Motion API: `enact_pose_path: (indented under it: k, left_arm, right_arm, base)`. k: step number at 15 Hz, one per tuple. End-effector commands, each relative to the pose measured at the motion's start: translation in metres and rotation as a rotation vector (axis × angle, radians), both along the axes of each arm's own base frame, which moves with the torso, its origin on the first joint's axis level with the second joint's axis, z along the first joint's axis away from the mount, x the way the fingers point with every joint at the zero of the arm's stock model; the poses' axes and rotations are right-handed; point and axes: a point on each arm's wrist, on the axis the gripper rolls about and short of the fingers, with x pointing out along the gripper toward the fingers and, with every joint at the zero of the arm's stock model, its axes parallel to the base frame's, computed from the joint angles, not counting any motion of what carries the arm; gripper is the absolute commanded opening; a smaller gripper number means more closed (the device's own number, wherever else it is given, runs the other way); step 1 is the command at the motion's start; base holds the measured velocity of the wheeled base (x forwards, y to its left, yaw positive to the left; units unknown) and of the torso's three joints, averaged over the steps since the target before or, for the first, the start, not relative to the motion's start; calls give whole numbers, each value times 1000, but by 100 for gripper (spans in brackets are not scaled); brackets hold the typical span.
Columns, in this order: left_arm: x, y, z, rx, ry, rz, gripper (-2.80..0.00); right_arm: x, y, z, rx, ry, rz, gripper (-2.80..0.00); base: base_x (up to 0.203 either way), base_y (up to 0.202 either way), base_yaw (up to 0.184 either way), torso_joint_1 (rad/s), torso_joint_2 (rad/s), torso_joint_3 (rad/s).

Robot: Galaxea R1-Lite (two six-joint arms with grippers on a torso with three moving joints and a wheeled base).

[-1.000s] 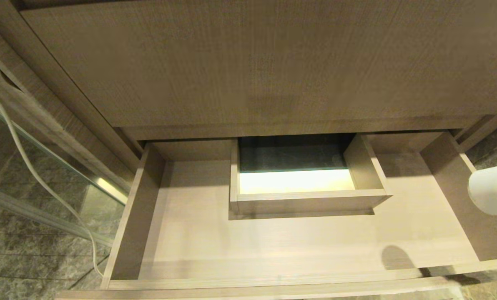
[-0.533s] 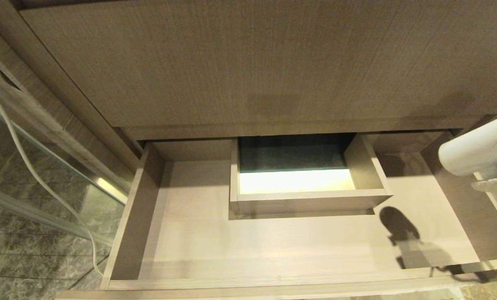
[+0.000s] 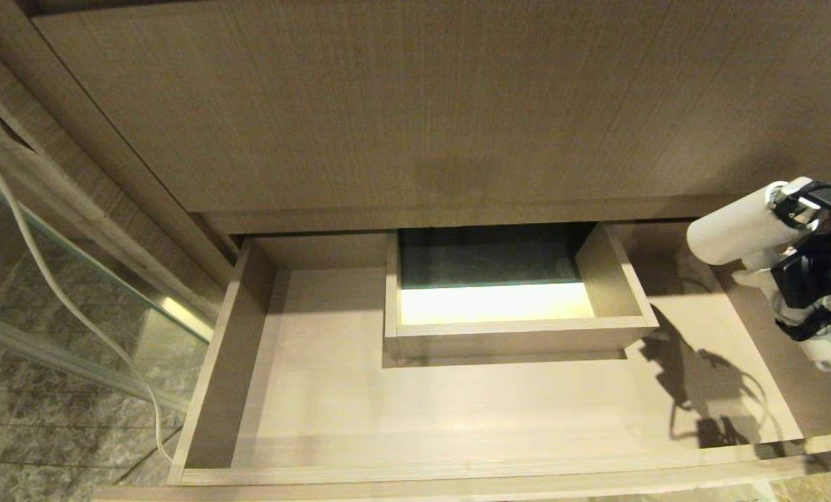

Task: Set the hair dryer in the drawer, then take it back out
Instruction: Put it into the drawer

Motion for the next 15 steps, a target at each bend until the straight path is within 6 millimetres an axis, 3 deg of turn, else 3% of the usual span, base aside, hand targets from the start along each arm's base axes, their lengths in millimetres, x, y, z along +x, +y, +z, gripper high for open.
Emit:
enact_pose_path:
  k: [1,12,15]
  left_arm:
    - [0,0,0,0,3,0,-280]
    - [0,0,0,0,1,0,-280]
    - [0,0,0,0,2,0,-280]
  right_arm:
    - [11,-3,-20,-38,54,77,-280]
    - [49,-24,-75,1,180,111,-280]
    - [73,-35,-97,13,206,106,-280]
  base:
    - [0,0,0,0,0,0]
    - [0,0,0,0,0,0]
    - [0,0,0,0,0,0]
